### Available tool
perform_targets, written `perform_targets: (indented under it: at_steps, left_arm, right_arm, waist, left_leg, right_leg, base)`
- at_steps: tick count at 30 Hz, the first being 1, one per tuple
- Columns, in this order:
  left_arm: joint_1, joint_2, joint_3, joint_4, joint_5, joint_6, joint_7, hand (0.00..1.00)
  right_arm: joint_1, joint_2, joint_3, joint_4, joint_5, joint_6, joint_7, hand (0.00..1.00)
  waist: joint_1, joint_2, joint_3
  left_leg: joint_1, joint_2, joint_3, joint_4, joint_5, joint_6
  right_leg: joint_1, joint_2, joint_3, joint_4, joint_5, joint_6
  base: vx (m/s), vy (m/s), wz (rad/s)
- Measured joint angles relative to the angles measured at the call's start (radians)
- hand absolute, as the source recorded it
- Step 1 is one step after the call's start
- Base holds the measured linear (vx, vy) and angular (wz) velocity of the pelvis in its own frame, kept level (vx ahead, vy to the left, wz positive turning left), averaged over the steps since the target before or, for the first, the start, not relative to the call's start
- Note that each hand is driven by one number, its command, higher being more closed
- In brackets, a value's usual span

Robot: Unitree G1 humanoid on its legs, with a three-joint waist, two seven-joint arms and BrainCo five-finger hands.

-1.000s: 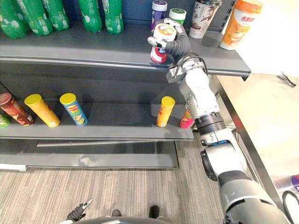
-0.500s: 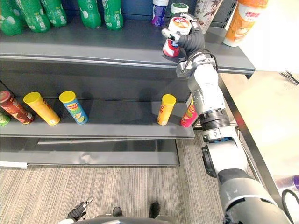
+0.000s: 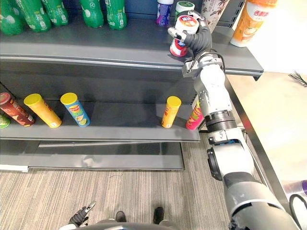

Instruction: Put the gum and the chips on the shelf.

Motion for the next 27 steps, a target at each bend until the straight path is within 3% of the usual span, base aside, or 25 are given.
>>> perform_targets:
  at_steps: [1,16,27]
  left_arm:
    - [0.000,0.000,0.000,0.000,0.000,0.000,0.000,0.00]
    - [0.003,0.000,0.000,-0.018,0.000,0.000,0.001,0.00]
    - [0.003,0.001,0.003,-0.017,0.002,0.001,0.005,0.00]
  right_arm:
    - [0.000,0.000,0.000,0.000,0.000,0.000,0.000,0.00]
    - [0.011,0.000,0.002,-0.002,-0.003,0.003,0.014,0.00]
    - [0.003,-0.004,-0.002,-0.054,0.006,0.006,-0.038,0.00]
  waist:
    - [0.000,0.000,0.000]
    - [0.000,-0.002,0.015]
    - [-0.004,-0.004,0.014]
  left_leg:
    - [0.000,0.000,0.000,0.000,0.000,0.000]
    - [0.010,0.000,-0.001,0.000,-0.001,-0.001]
    - [0.010,0.004,-0.003,0.006,0.000,0.000]
  right_leg:
    - [0.000,0.000,0.000,0.000,0.000,0.000]
    - [0.012,0.000,-0.001,-0.002,0.000,0.000]
    - [0.011,0.003,0.004,-0.004,0.006,-0.001]
  base:
    - [0.00,0.000,0.00]
    - [0.00,0.000,0.00]
    - [0.00,0.000,-0.01]
